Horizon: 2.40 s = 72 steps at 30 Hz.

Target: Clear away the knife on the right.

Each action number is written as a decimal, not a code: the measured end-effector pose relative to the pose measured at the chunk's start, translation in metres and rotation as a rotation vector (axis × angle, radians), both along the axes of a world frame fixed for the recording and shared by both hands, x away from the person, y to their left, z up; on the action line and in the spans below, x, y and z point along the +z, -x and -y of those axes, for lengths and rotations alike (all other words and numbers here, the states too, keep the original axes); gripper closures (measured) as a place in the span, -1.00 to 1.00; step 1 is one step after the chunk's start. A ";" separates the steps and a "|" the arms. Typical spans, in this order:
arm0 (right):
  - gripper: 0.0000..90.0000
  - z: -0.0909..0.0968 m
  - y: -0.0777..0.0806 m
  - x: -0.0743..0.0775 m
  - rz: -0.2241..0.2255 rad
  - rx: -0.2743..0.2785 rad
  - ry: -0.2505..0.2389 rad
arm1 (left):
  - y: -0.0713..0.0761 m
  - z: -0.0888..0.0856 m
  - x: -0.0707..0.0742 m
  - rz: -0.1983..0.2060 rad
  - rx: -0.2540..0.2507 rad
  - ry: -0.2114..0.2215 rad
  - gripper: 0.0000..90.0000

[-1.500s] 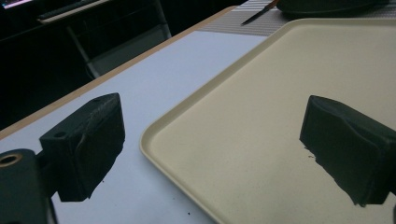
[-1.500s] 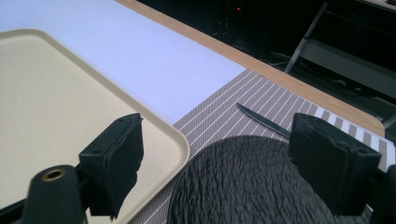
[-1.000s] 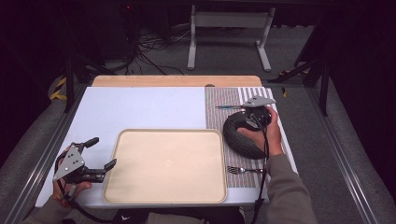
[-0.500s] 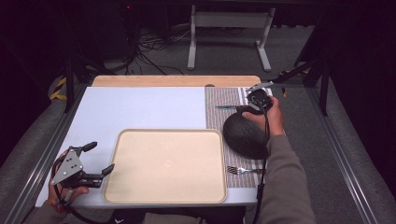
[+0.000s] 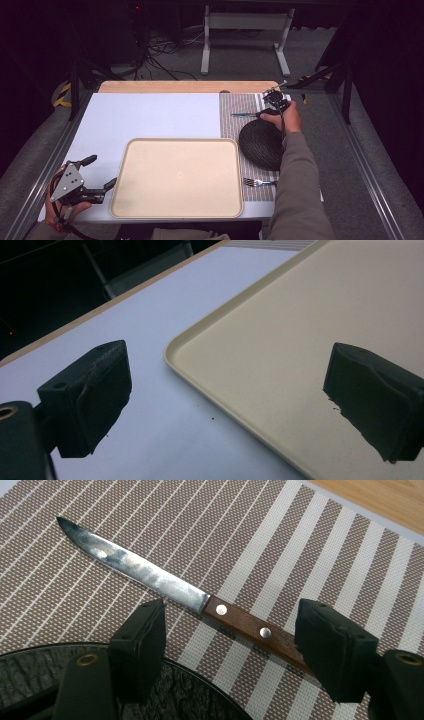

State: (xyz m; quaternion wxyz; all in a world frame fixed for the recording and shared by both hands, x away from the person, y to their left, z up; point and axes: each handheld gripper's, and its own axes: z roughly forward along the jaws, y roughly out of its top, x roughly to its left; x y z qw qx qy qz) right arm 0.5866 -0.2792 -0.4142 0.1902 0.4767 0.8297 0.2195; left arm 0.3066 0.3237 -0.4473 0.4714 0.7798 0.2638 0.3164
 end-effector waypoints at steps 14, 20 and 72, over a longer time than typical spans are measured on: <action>0.02 0.003 -0.013 -0.016 -0.025 0.005 -0.026 | 0.000 -0.004 0.000 -0.011 0.023 0.027 -0.91; 0.31 0.010 -0.010 -0.019 0.006 0.021 -0.087 | 0.000 -0.002 0.001 -0.020 0.015 0.041 -0.92; 0.75 0.016 0.028 0.042 0.567 -0.060 -0.141 | -0.006 -0.004 0.004 -0.024 0.013 0.048 -0.92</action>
